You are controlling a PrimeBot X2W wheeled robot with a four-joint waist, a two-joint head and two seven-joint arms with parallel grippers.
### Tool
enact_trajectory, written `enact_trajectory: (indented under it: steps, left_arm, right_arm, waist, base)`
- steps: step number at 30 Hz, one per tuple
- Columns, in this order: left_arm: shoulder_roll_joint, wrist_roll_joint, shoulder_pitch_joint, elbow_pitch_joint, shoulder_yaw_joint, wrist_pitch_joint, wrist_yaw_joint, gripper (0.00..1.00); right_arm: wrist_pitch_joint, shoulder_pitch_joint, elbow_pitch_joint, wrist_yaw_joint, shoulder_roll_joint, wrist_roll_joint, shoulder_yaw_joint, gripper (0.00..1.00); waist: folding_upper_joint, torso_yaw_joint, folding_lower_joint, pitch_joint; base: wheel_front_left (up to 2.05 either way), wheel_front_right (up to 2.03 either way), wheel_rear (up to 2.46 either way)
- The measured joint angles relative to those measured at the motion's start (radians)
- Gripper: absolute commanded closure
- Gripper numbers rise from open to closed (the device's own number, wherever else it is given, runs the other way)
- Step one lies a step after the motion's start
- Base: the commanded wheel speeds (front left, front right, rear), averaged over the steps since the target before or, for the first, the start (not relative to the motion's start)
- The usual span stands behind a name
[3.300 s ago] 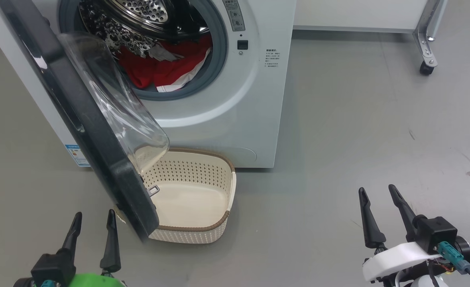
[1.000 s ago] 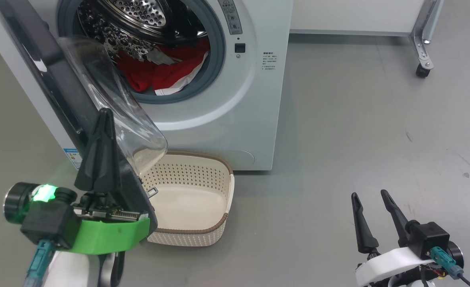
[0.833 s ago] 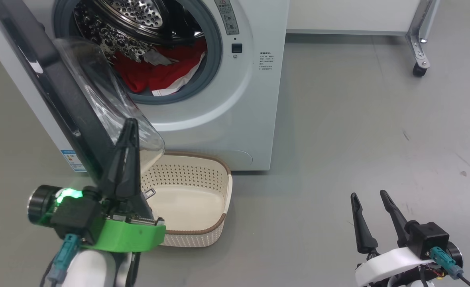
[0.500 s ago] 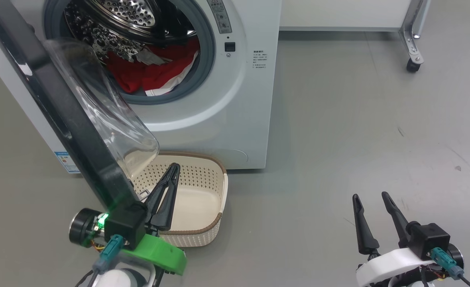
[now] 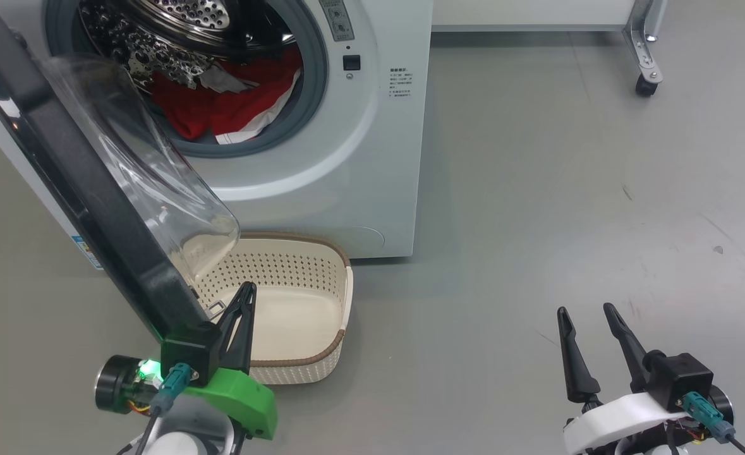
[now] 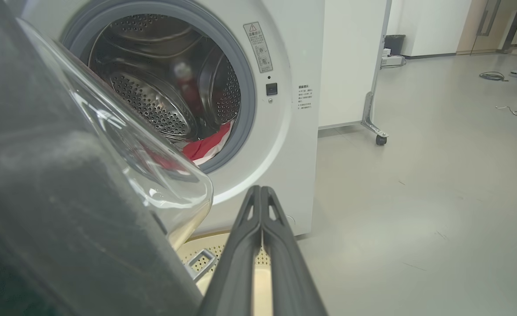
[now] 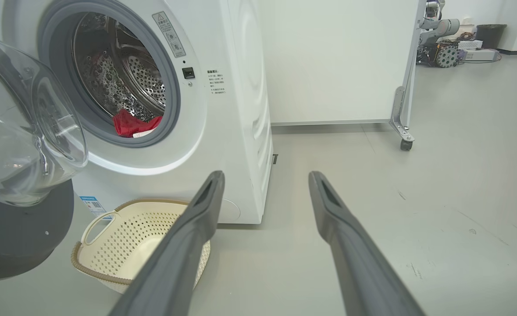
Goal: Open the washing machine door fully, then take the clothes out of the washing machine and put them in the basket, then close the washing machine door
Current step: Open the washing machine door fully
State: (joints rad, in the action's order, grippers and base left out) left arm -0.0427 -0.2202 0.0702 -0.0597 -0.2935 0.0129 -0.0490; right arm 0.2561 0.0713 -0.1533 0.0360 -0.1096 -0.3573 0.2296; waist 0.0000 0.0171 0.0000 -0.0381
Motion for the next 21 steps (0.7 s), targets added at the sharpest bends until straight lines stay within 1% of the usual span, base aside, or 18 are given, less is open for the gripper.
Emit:
enact_trajectory:
  steps: [9,21]
  left_arm:
    - [0.000,-0.006,0.000,-0.033,0.037,-0.009,-0.017,1.00]
    - [0.003,-0.016,0.001,-0.064,0.055,0.011,-0.021,1.00]
  right_arm:
    - [0.000,0.000,-0.003,-0.008,0.007,0.007,-0.006,0.00]
    - [0.000,0.000,-0.010,-0.017,0.014,0.010,-0.026,0.00]
  waist:
    - [0.0000,-0.009,0.0000,-0.013]
    - [0.0000,0.000,0.0000,-0.016]
  base:
    - [0.00,0.00,0.00]
    - [0.00,0.00,0.00]
